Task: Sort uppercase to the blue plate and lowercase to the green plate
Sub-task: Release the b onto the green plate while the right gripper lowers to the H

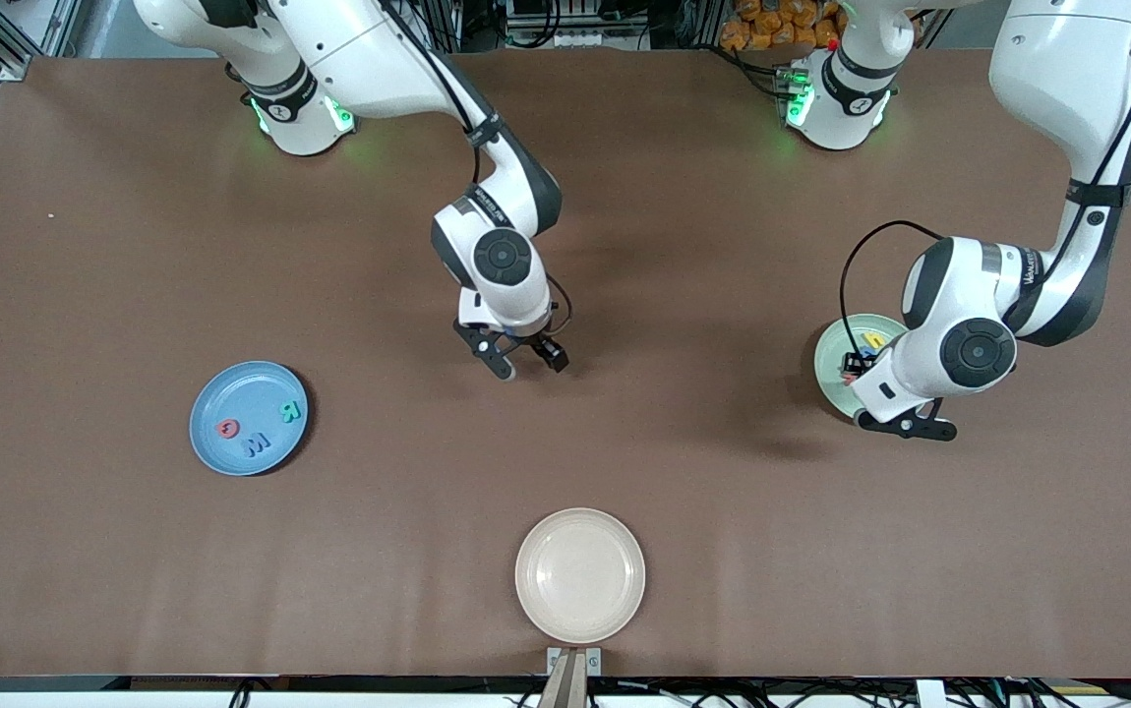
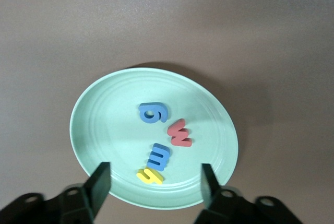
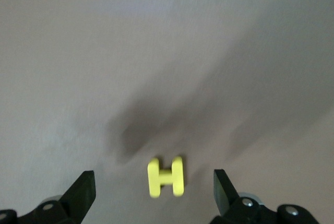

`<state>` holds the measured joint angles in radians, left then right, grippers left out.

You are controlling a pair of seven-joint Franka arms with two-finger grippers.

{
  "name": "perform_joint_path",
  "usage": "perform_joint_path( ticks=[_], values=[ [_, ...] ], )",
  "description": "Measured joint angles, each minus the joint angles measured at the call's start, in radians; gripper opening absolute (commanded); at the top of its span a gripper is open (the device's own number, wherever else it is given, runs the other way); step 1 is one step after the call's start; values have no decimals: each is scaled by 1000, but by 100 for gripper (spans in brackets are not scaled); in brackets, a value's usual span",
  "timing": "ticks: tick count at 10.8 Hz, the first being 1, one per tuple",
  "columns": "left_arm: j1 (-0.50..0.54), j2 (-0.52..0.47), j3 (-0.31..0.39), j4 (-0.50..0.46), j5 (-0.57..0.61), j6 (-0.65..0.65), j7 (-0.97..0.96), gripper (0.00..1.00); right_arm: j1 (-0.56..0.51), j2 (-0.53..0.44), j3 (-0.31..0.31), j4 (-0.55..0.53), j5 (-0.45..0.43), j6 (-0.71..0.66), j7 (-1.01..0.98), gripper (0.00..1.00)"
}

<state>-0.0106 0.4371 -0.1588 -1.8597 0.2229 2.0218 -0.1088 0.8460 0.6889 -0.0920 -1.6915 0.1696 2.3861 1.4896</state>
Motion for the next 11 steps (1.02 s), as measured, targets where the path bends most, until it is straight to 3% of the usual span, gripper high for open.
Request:
perform_joint_path(
  ticks=[3,5,6,7,8,11],
  values=[
    [-1,-40,4,47,0,-42,0,100,24,16,0,-12,0,26,13,100],
    [-9,-95,5,119,0,-148,8,100,25,34,-1,-14,0,55,16,100],
    [-20,-130,5,162,0,-206,9,100,25,40,-1,-14,0,62,18,87],
    [-32,-164,5,209,0,-262,9,100,25,42,-2,-14,0,65,19,24],
    [-43,-195,5,258,-4,-317,9,100,25,42,-2,-14,0,66,19,0],
    [-63,-302,10,331,-44,-380,9,100,26,33,-3,-7,0,64,19,0]
  ],
)
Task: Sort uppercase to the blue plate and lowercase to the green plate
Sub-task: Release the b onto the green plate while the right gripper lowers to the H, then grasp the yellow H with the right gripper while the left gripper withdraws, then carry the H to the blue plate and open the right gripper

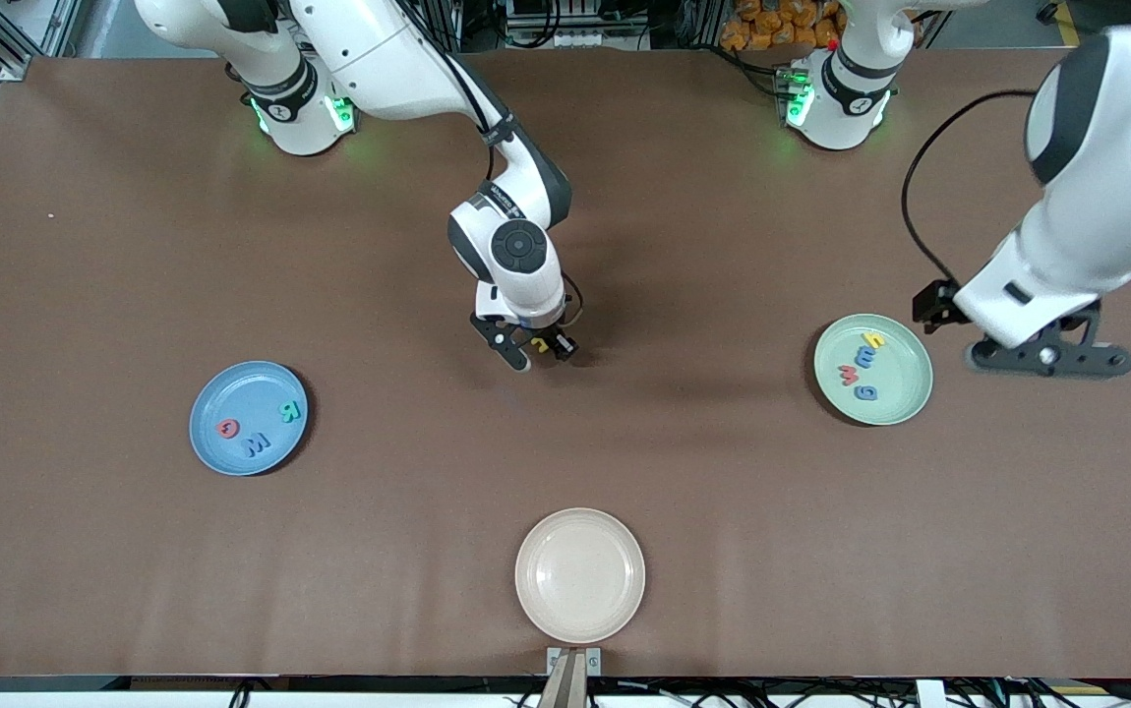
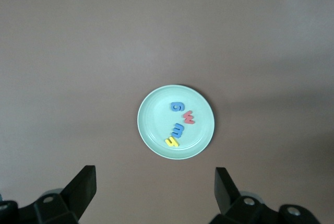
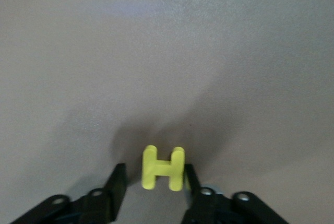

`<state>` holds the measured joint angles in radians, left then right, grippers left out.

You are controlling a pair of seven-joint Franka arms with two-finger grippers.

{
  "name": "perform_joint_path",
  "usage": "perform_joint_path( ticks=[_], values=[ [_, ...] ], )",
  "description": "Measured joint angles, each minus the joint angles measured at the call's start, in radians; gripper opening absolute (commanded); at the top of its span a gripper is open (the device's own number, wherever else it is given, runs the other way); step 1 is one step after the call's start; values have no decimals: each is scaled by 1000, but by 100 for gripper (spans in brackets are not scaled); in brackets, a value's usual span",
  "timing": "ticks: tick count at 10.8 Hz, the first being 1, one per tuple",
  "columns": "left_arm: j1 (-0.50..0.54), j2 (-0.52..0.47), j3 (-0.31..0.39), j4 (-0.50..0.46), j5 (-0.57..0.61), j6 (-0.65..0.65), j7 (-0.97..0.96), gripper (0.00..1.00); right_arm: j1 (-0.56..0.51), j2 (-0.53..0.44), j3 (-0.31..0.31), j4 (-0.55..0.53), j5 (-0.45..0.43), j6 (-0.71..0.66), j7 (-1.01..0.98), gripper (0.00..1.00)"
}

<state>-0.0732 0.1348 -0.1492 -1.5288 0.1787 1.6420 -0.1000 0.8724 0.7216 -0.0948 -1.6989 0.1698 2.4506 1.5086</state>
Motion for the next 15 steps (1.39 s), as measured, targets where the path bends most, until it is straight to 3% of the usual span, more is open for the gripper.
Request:
perform_joint_path(
  ticks=[2,5,9,15],
  values=[
    [-30,-74,59,3,-84,-4,0,100,1,-3,0,0,0,-3,0,0],
    [-69,-107,144,2,-192,-7,0,100,1,-4,-12,3,0,-3,0,0],
    [-70,-102,151,-2,-212,3,0,100,-27,-45,-122,35,-1,-86,-168,0],
    [-70,-100,163,-3,-212,14,0,100,-354,-122,-140,108,1,-344,-682,0]
  ],
)
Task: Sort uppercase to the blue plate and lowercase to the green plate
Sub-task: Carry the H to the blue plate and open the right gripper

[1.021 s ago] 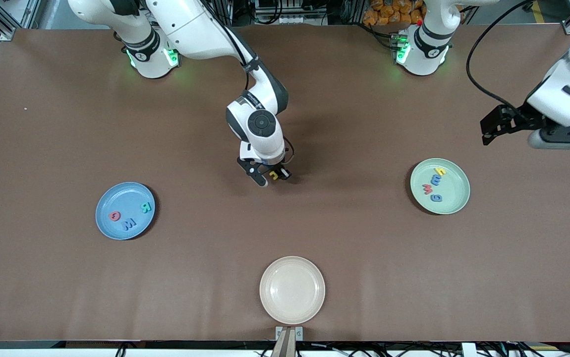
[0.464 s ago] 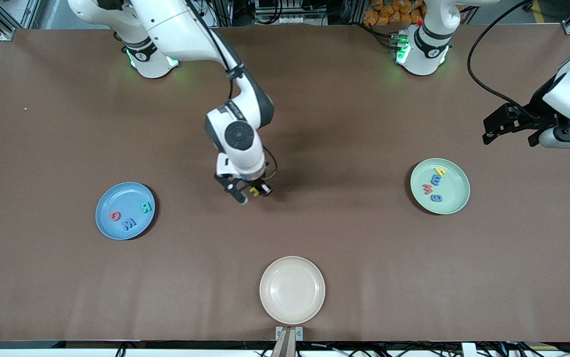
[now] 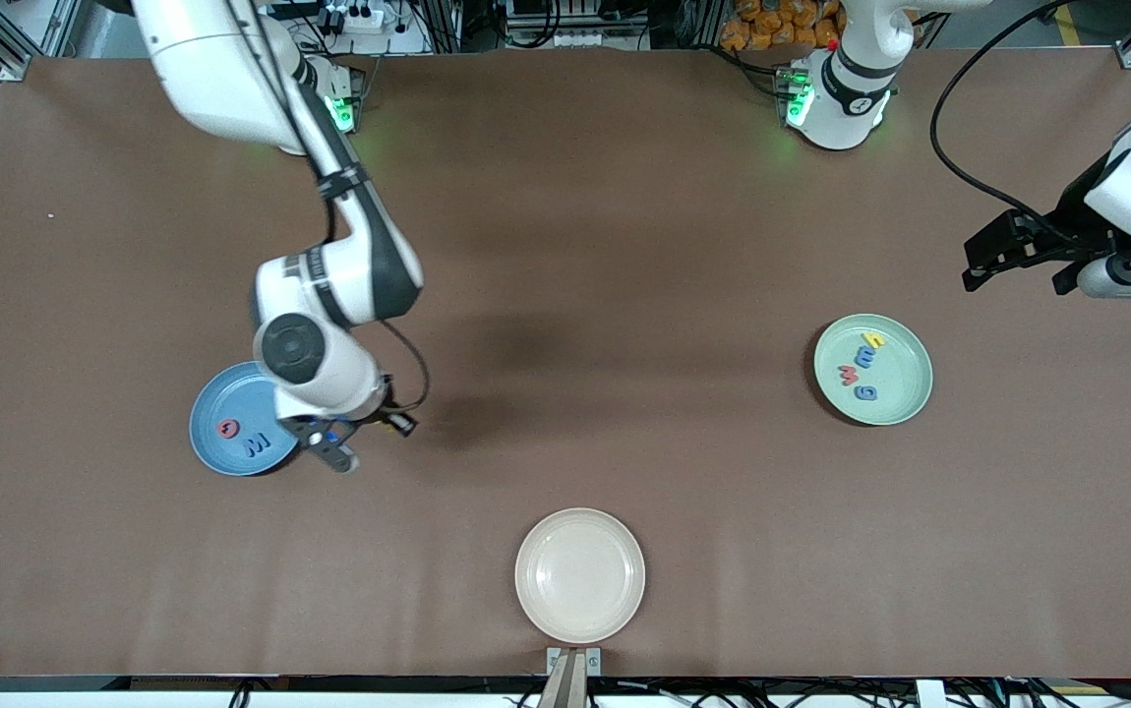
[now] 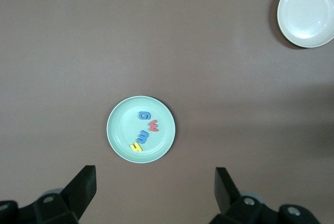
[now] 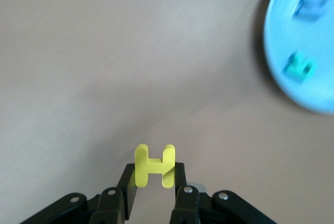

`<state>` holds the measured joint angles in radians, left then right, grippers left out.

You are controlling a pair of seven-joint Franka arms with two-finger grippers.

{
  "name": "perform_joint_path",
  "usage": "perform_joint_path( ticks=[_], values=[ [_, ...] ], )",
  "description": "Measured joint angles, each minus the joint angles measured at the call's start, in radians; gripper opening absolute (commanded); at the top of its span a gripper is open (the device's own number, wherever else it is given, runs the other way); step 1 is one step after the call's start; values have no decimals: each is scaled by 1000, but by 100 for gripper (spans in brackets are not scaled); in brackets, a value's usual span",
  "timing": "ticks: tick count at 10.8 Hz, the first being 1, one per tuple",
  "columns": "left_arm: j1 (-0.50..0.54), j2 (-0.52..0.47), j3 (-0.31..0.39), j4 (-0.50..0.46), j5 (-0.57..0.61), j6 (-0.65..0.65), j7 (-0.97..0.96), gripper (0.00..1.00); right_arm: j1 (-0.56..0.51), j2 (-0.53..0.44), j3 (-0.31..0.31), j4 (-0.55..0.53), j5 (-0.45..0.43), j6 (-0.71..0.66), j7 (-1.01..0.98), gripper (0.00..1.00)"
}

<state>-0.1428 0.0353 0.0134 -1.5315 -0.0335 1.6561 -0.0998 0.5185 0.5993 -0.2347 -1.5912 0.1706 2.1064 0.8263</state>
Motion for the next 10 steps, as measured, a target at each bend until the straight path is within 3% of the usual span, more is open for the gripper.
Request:
perform_joint_path(
  ticks=[5,7,10],
  values=[
    [-11,7,0,-1,0,0,0,100,-234,-2,1,3,0,-167,-440,0],
    [-21,14,-6,-2,1,0,0,100,-273,-18,1,4,0,-219,-526,99],
    [-22,17,-11,-2,14,1,0,100,-303,-25,1,4,0,-230,-585,100]
  ],
)
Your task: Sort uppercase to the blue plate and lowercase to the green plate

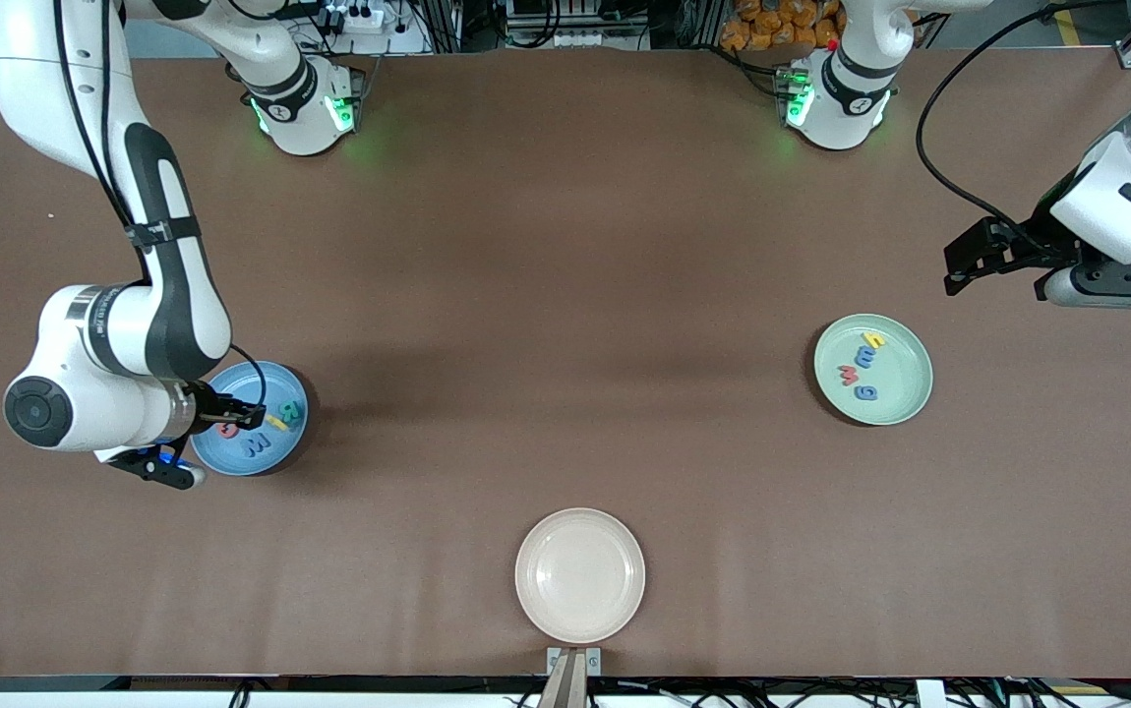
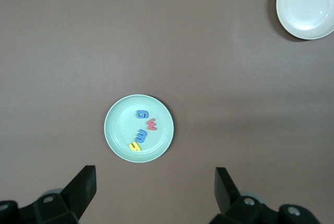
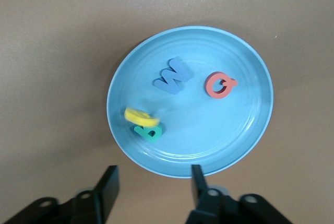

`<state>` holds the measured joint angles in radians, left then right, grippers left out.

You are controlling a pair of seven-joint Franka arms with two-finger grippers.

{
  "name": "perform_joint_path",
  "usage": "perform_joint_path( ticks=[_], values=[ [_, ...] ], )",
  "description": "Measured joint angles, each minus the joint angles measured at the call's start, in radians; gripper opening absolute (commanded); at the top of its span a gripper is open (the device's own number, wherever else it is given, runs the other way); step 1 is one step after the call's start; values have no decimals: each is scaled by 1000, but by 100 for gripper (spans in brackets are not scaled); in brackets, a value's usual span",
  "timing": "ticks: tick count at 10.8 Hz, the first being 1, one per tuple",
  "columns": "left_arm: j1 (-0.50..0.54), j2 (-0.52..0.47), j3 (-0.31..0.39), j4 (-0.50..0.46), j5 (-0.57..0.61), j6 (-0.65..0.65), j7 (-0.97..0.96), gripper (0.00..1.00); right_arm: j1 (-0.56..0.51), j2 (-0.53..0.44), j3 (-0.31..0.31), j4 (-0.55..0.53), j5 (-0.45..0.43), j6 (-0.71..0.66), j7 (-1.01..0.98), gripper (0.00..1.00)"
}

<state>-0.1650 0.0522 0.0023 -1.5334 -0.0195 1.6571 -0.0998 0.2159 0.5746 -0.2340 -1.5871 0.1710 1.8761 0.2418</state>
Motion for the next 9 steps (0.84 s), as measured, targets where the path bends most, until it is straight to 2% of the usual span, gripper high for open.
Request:
perform_joint_path(
  ticks=[3,5,7,9],
  values=[
    [0,1,-4,0,3,0,0,100,0,-1,2,5,0,0,-36,100],
    [0,1,-4,0,5,0,0,100,-11,-18,9,-23,-2,11,-127,100],
    [4,1,-2,0,5,1,0,100,-94,-94,74,-131,-9,39,-243,100],
    [8,2,0,2,6,1,1,100,-139,-211,143,-280,-44,94,-268,100]
  ],
)
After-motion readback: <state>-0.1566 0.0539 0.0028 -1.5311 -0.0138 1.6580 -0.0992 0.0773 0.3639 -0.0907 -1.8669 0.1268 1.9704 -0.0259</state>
